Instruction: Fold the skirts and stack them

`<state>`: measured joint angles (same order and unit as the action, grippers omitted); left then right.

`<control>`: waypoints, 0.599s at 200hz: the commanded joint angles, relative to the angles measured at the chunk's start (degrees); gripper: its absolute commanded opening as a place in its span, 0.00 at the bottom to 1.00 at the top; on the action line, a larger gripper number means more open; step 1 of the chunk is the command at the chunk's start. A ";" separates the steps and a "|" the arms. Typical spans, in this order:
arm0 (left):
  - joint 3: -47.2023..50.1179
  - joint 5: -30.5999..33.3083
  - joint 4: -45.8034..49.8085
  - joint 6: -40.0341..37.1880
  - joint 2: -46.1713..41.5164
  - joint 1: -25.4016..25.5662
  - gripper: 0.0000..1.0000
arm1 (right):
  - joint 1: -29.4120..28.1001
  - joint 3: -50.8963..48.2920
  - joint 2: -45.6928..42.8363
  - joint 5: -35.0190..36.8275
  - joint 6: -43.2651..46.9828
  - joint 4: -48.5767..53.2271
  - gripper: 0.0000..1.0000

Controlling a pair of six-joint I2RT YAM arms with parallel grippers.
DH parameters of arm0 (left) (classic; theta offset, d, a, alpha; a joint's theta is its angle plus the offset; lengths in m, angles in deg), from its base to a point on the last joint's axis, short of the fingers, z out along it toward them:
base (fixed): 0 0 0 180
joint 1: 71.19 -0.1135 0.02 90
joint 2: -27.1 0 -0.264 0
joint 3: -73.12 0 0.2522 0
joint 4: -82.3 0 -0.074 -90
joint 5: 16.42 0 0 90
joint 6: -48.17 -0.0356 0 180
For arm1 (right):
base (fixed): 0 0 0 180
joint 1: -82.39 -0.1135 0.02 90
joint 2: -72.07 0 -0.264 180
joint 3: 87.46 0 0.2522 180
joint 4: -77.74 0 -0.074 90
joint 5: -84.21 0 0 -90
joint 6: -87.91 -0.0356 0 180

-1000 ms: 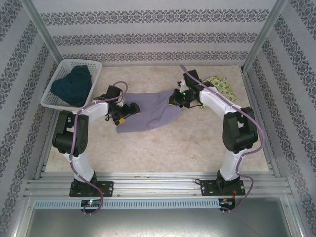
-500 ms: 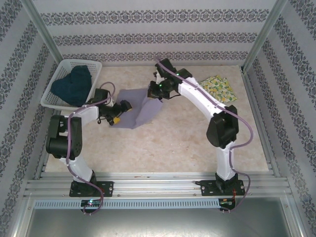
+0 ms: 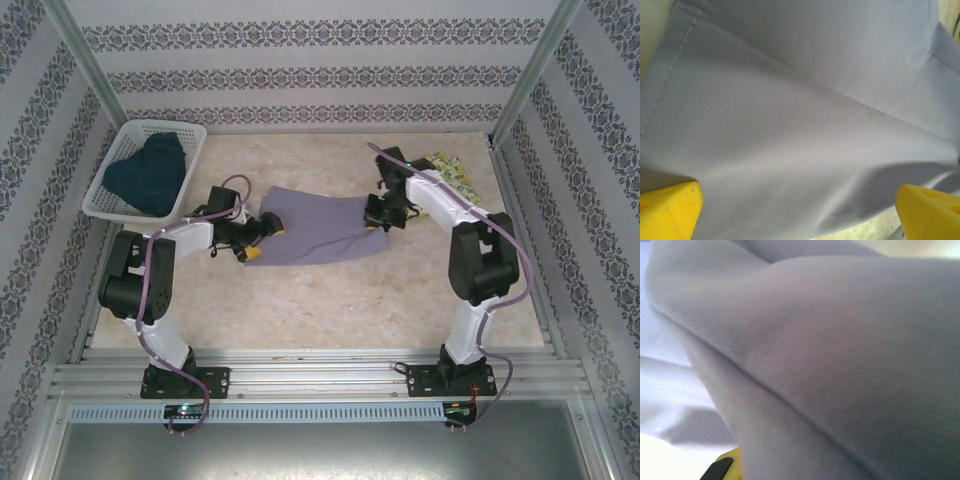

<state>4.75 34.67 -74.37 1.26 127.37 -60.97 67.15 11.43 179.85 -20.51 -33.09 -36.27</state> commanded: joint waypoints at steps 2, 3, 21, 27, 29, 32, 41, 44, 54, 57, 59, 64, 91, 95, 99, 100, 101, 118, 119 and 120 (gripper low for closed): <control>1.96 -1.69 0.39 2.96 -0.17 2.80 1.00 | 2.60 -3.47 -0.32 1.03 4.87 -3.50 0.00; 1.92 -1.73 0.25 3.09 -0.12 2.97 1.00 | 2.68 -3.43 -0.22 0.98 5.06 -3.61 0.00; 1.08 -3.48 -1.60 5.76 0.45 6.73 1.00 | 3.16 -0.98 1.48 0.70 7.45 -2.02 0.00; 0.47 -4.07 -2.06 6.68 0.51 7.55 1.00 | 2.92 0.13 1.56 0.62 7.88 -0.93 0.00; 0.40 -4.15 -2.24 7.04 0.42 7.83 1.00 | 2.80 0.48 1.51 0.58 8.00 -0.64 0.00; 0.22 -4.24 -2.66 7.52 0.25 8.15 1.00 | 2.66 0.89 1.35 0.64 8.06 -0.28 0.00; 0.29 -4.15 -4.17 8.84 -0.65 8.50 1.00 | 1.80 2.50 0.44 0.79 7.71 0.55 0.00; 0.35 -4.01 -4.60 9.21 -0.95 8.58 1.00 | 1.46 3.10 0.25 0.75 7.46 0.92 0.00; 0.57 -3.68 -5.57 9.81 -1.39 8.46 1.00 | -0.23 5.16 -0.45 -0.34 6.08 1.72 0.00; 0.49 -3.68 -5.60 9.63 -1.33 8.50 1.00 | -0.82 5.87 -0.55 -0.65 5.52 2.05 0.00; 0.43 -3.70 -5.50 9.57 -1.18 8.50 1.00 | -1.25 6.18 -0.51 -0.86 5.10 2.32 0.00; 0.15 -3.86 -5.13 9.27 -0.70 8.48 1.00 | -2.55 7.47 -0.28 -1.40 4.28 2.91 0.00; 0.82 -6.03 -8.90 9.98 1.53 8.47 1.00 | -9.74 13.78 2.89 -1.37 -0.13 5.75 0.00; 1.10 -6.11 -9.85 10.20 1.66 8.49 1.00 | -10.66 14.62 3.43 -1.43 -0.75 5.86 0.00; 1.52 -6.12 -11.02 10.45 1.87 8.44 1.00 | -11.51 15.50 3.98 -1.59 -1.43 5.95 0.00; 1.57 -6.19 -11.30 10.53 1.91 8.47 1.00 | -11.71 15.72 4.13 -1.61 -1.60 5.95 0.00; 1.63 -6.23 -11.49 10.66 1.97 8.49 1.00 | -11.99 15.93 4.29 -1.66 -1.82 5.95 0.00; 2.58 -7.48 -14.29 11.29 3.79 8.48 1.00 | -14.54 18.30 5.85 -4.05 -5.62 3.63 0.01; 2.62 -7.49 -14.56 11.39 3.92 8.49 1.00 | -14.68 18.40 5.94 -4.29 -5.81 3.34 0.00; 2.69 -7.66 -14.79 11.44 4.03 8.50 1.00 | -14.88 18.58 6.03 -4.54 -6.03 3.11 0.01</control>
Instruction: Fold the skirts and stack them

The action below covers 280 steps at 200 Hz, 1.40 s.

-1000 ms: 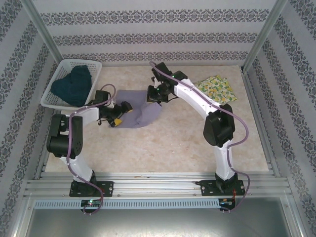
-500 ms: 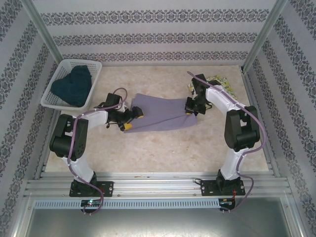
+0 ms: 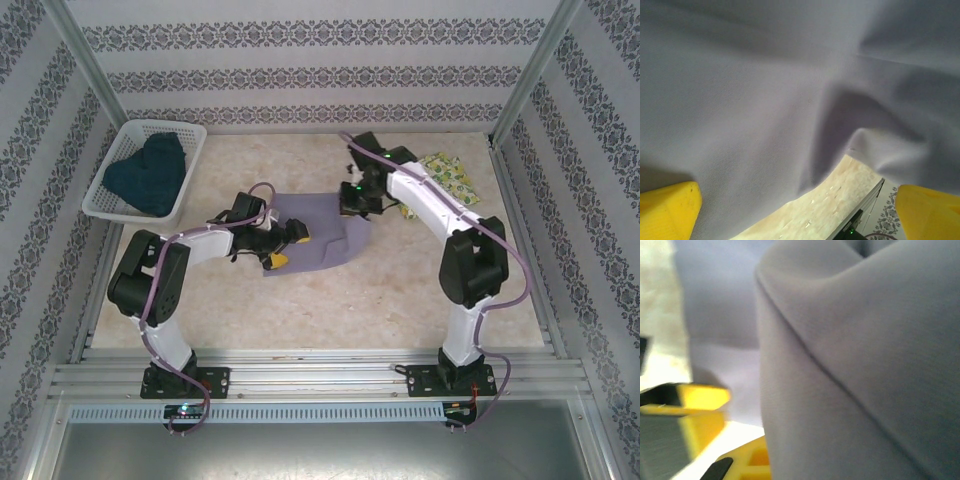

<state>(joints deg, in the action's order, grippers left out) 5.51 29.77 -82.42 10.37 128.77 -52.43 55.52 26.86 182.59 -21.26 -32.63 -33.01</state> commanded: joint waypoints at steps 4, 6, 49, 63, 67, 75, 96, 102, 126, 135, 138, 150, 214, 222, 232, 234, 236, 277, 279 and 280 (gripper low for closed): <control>2.33 -3.19 -7.94 2.88 3.06 -0.04 1.00 | -3.62 3.78 3.72 -4.68 -7.32 -0.90 0.00; 2.56 -3.36 -8.46 3.14 3.20 -0.04 1.00 | -3.87 4.13 3.91 -5.08 -7.75 -1.19 0.00; 6.81 -6.63 -21.94 9.30 2.96 -1.75 1.00 | -5.50 2.70 7.18 -8.25 -12.58 -7.65 0.00; 7.56 -6.08 -20.60 8.45 -0.55 -4.03 1.00 | -4.59 0.16 7.38 -7.07 -12.46 -8.69 0.00; 7.59 -5.78 -19.52 7.74 -1.82 -4.76 1.00 | -4.32 -0.47 7.37 -6.60 -12.37 -8.76 0.00; 7.29 -5.30 -16.63 5.86 -3.95 -5.96 1.00 | -3.62 -1.57 7.43 -6.13 -12.11 -9.06 0.00; 4.88 -5.30 -8.20 0.40 -7.47 -7.75 1.00 | -2.27 -3.15 7.58 -4.87 -11.07 -9.11 0.00; 4.28 -6.02 -7.08 -0.20 -7.76 -8.00 1.00 | -2.22 -3.09 7.69 -4.63 -10.71 -8.87 0.00; 3.08 -8.92 -7.39 1.21 -9.02 -9.55 1.00 | -2.21 -2.65 7.84 -5.07 -10.19 -8.74 0.00; 2.86 -7.01 -5.01 0.78 -10.11 -10.50 1.00 | -2.31 -2.49 7.62 -5.68 -10.37 -9.30 0.00; 2.75 -5.72 -3.43 0.36 -10.45 -10.91 1.00 | -2.51 -2.36 7.60 -5.90 -10.41 -9.47 0.00; 2.85 0.74 2.49 -1.77 -11.66 -12.42 1.00 | -3.20 -1.14 7.85 -6.72 -10.26 -9.57 0.01; 11.47 1.57 -16.57 9.63 -3.99 -15.25 1.00 | -7.98 10.12 17.45 -6.18 -12.72 -10.48 0.16; 12.36 1.79 -18.31 10.74 -3.85 -15.25 1.00 | -8.54 12.29 18.64 -5.99 -13.01 -10.15 0.19; 12.60 2.33 -17.88 10.47 -4.08 -15.25 1.00 | -9.41 14.51 19.99 -6.05 -13.16 -10.37 0.24; 12.57 2.51 -17.52 10.29 -4.17 -15.25 1.00 | -9.53 14.98 20.24 -6.17 -13.19 -10.43 0.25; 12.59 2.64 -17.21 10.18 -4.30 -15.25 1.00 | -9.65 15.41 20.43 -6.25 -13.17 -10.47 0.27; 13.80 6.75 -12.99 7.50 -6.91 -16.22 1.00 | -11.23 18.18 19.12 -8.68 -14.03 -16.69 0.56; 13.91 6.86 -12.91 7.44 -7.03 -16.39 1.00 | -11.26 17.75 18.77 -8.74 -14.26 -17.42 0.57; 13.92 6.97 -12.88 7.41 -7.15 -16.48 1.00 | -11.27 17.57 18.59 -8.77 -14.31 -17.91 0.57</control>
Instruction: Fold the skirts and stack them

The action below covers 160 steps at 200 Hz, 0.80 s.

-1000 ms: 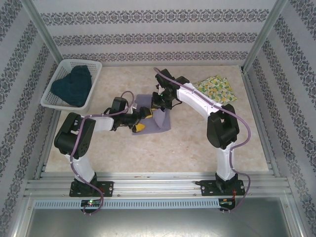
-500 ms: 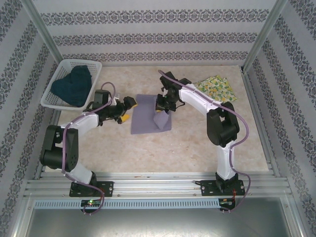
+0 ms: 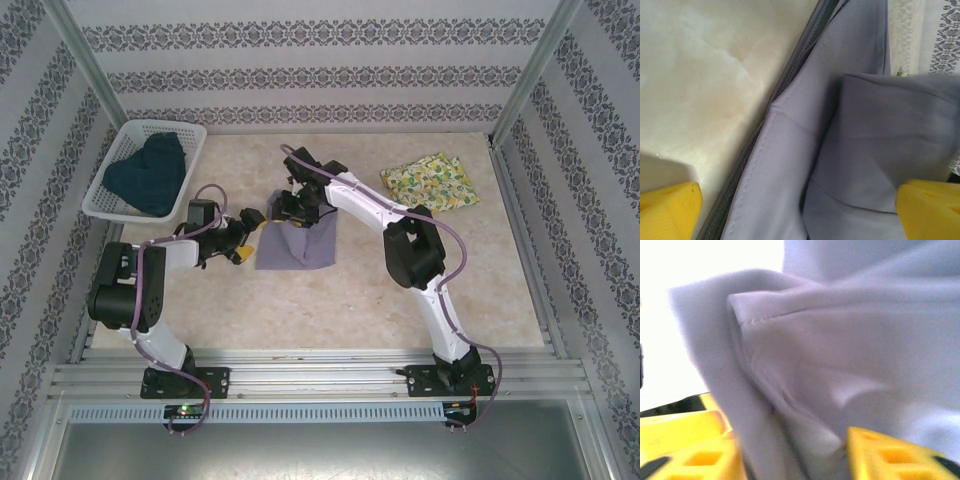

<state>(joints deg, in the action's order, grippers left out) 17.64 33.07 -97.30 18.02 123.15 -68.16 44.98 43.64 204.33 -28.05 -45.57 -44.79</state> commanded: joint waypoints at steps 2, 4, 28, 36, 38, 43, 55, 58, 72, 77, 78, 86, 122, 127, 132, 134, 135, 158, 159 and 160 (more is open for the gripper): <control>1.92 3.77 2.09 -0.30 -1.67 -0.92 1.00 | -0.71 0.37 -3.42 -2.06 -1.52 -7.02 0.58; 2.01 3.84 2.17 -0.34 -1.88 -1.09 1.00 | -0.73 -0.07 -3.88 -2.08 -1.69 -7.88 0.58; 1.92 5.72 6.02 -2.48 -5.74 -3.35 1.00 | -0.78 -2.19 -7.74 -0.24 -0.35 -11.37 0.70; 0.83 7.10 9.77 -4.98 -7.62 -3.56 1.00 | -0.61 -3.77 -9.86 2.59 0.70 -11.76 0.71; 0.34 7.51 11.04 -5.71 -8.05 -3.56 1.00 | -0.62 -4.57 -10.50 3.43 1.04 -11.92 0.72; -0.88 8.66 14.22 -7.99 -9.05 -3.55 1.00 | -0.49 -6.44 -12.21 5.81 1.83 -12.53 0.73; -3.76 10.38 20.59 -13.03 -11.35 -3.28 1.00 | 0.24 -12.06 -16.50 10.27 4.18 -15.76 0.96; -4.40 10.49 21.71 -13.96 -11.84 -3.17 1.00 | 0.51 -13.55 -17.38 10.95 4.87 -16.69 0.98; -7.07 10.07 25.71 -18.65 -13.18 -2.24 1.00 | 2.48 -19.03 -19.76 10.80 8.37 -20.66 0.98; -7.54 9.49 26.13 -19.77 -13.29 -1.74 1.00 | 3.27 -20.00 -19.66 9.43 10.52 -21.39 0.98; -7.65 9.35 26.25 -19.86 -13.27 -1.64 1.00 | 3.42 -20.11 -19.58 9.12 10.96 -21.47 0.98; -7.83 8.64 25.82 -19.99 -13.01 -1.12 1.00 | 4.64 -19.86 -18.46 6.94 14.60 -20.47 0.98; -9.93 4.24 26.39 -20.17 -6.98 -0.92 0.77 | 7.18 -11.46 -10.40 1.26 41.76 -13.21 0.82; -10.64 4.93 27.35 -21.35 -6.21 -0.92 0.76 | 7.26 -9.80 -8.91 1.30 45.40 -12.20 0.80; -11.23 5.47 27.80 -22.52 -5.45 -0.92 0.75 | 7.26 -7.54 -7.15 1.12 48.57 -10.93 0.78; -11.53 5.47 27.85 -22.99 -5.04 -0.92 0.74 | 7.31 -6.50 -6.33 0.92 49.81 -10.20 0.77; -11.67 5.55 27.90 -23.19 -4.89 -0.92 0.73 | 7.33 -5.93 -5.97 0.87 50.43 -9.81 0.76; -17.36 5.71 30.40 -27.68 1.14 -0.92 0.50 | 6.85 6.52 2.37 -4.57 61.46 -2.77 0.67; -17.75 5.62 30.41 -27.77 1.37 -0.92 0.49 | 6.79 6.91 2.64 -4.78 61.96 -2.62 0.67; -18.03 5.58 30.41 -27.82 1.75 -0.92 0.48 | 6.72 7.23 2.64 -5.06 62.48 -2.51 0.66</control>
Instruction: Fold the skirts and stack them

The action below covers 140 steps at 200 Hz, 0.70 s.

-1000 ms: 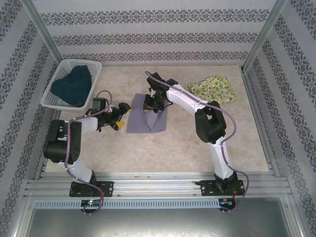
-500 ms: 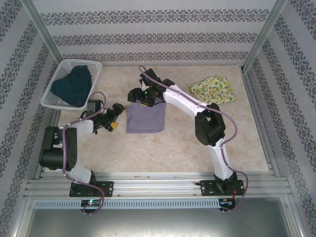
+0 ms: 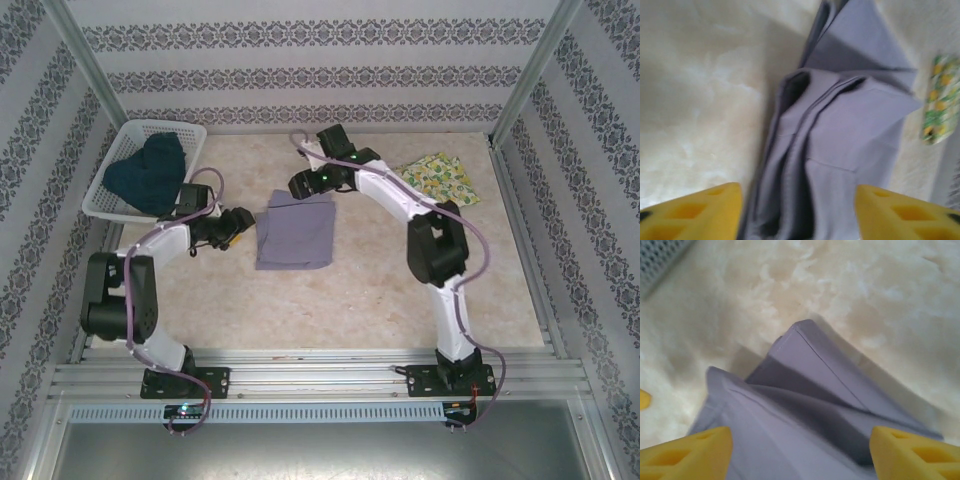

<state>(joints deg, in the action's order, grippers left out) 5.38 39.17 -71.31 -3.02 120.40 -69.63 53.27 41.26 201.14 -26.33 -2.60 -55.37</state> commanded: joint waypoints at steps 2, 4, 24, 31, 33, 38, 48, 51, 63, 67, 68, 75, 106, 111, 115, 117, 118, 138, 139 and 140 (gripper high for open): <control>-6.18 -0.62 4.43 -6.83 5.05 0.55 0.47 | -1.66 10.16 6.16 -7.30 20.38 8.22 0.65; -6.52 -0.73 4.43 -6.82 5.67 0.55 0.46 | -1.80 10.74 6.67 -7.76 21.30 8.26 0.65; -10.37 -1.79 3.22 -6.56 10.92 0.37 0.44 | -3.42 13.25 9.57 -10.45 30.26 7.08 0.60; -11.40 -1.89 2.72 -6.47 12.34 0.41 0.43 | -3.91 14.02 10.37 -12.12 33.50 7.41 0.59; -11.79 -1.93 2.65 -6.35 12.79 0.38 0.43 | -3.98 14.16 10.57 -12.50 34.31 7.42 0.59; -12.23 -2.09 2.19 -6.16 13.63 0.37 0.43 | -4.17 14.57 11.02 -13.31 35.72 7.44 0.58; -13.17 -2.32 1.48 -5.97 15.36 0.37 0.40 | -4.46 14.99 11.77 -15.27 37.84 6.91 0.55; -13.39 -2.40 1.20 -5.92 15.81 0.29 0.40 | -4.59 15.09 11.99 -15.70 38.31 6.78 0.54; -14.59 -3.28 0.79 -5.78 17.77 0.28 0.35 | -5.01 16.01 13.00 -15.65 40.28 6.96 0.52; -15.08 -3.73 0.75 -5.74 18.31 0.20 0.33 | -5.20 16.50 13.39 -15.48 41.09 7.49 0.51; -15.22 -3.77 0.74 -5.66 18.49 0.20 0.32 | -5.27 16.65 13.48 -15.40 41.28 7.66 0.51; -15.77 -4.46 0.53 -5.46 18.99 0.20 0.29 | -5.51 17.65 14.17 -14.61 42.40 8.61 0.50; -15.99 -4.51 -0.14 -5.23 19.05 0.12 0.19 | -6.28 19.33 16.00 -10.94 46.00 10.55 0.45; -15.93 -4.60 -0.10 -5.32 19.03 0.11 0.18 | -6.27 19.38 16.24 -10.71 46.40 10.71 0.45; -15.86 -4.65 -0.13 -5.39 19.15 0.11 0.17 | -6.29 19.49 16.36 -10.60 46.78 10.93 0.45; -15.86 -4.66 -0.18 -5.36 19.12 0.11 0.17 | -6.29 19.59 16.37 -10.50 46.90 11.01 0.45; -15.79 -4.64 -0.21 -5.34 19.16 0.11 0.17 | -6.29 19.64 16.46 -10.50 46.95 11.09 0.45; -15.26 -5.19 -0.65 -5.16 19.34 0.11 0.17 | -6.43 20.95 17.64 -8.62 49.04 12.72 0.46; -15.23 -5.21 -0.62 -5.20 19.32 0.11 0.17 | -6.45 21.02 17.71 -8.50 49.21 12.82 0.46; -15.17 -5.22 -0.64 -5.22 19.30 0.11 0.17 | -6.46 21.10 17.75 -8.44 49.30 12.92 0.46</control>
<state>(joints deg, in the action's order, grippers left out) -9.55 35.61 -70.33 -7.35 139.92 -69.65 46.99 59.64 216.68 -36.64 41.40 -45.84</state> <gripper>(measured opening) 0.172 0.456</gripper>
